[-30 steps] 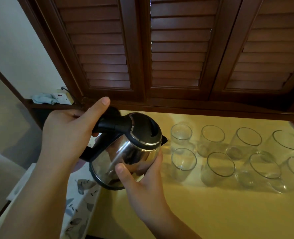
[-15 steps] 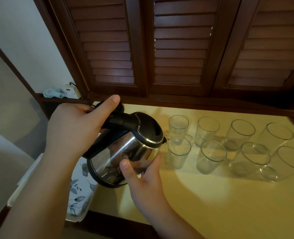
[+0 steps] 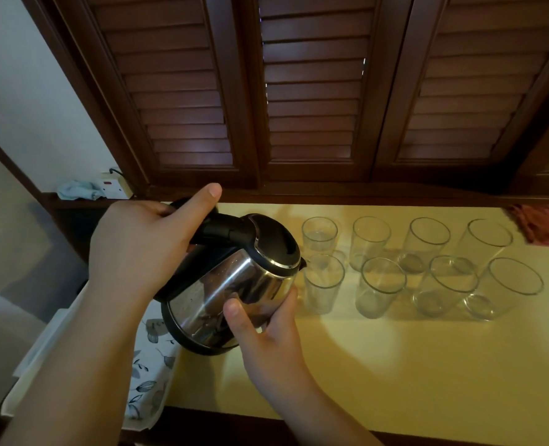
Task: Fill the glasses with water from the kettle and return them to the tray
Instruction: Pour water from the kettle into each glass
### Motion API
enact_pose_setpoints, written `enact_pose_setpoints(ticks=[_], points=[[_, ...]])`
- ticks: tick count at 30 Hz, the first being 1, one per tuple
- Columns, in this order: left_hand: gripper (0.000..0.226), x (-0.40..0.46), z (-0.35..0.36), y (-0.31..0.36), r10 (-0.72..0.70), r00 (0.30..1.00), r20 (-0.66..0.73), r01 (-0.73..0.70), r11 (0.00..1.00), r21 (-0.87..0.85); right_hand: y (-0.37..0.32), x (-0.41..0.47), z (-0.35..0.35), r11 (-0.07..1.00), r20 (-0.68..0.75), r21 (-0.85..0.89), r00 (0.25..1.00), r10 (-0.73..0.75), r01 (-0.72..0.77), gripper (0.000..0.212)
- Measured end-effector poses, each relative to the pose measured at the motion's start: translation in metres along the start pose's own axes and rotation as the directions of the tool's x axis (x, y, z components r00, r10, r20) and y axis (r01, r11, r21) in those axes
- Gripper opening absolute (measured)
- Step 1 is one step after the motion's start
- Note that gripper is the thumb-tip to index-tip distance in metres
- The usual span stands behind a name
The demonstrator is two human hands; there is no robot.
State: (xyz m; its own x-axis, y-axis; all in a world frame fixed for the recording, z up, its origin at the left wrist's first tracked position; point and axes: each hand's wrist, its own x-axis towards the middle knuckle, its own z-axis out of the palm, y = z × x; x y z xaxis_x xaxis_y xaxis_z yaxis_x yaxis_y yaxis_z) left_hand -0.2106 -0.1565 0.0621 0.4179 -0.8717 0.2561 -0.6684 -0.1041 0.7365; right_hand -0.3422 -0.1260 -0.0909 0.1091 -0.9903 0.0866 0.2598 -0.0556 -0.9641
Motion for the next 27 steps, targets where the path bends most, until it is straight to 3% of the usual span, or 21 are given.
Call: enact_pose_setpoints(ticks=[27], points=[[0.083, -0.0011, -0.0052, 0.0016, -0.013, 1.000, -0.015, 0.013, 0.999, 0.033, 0.0006, 0.0031, 0.0061, 0.999, 0.019, 0.029, 1.000, 0.023, -0.024, 0.084]])
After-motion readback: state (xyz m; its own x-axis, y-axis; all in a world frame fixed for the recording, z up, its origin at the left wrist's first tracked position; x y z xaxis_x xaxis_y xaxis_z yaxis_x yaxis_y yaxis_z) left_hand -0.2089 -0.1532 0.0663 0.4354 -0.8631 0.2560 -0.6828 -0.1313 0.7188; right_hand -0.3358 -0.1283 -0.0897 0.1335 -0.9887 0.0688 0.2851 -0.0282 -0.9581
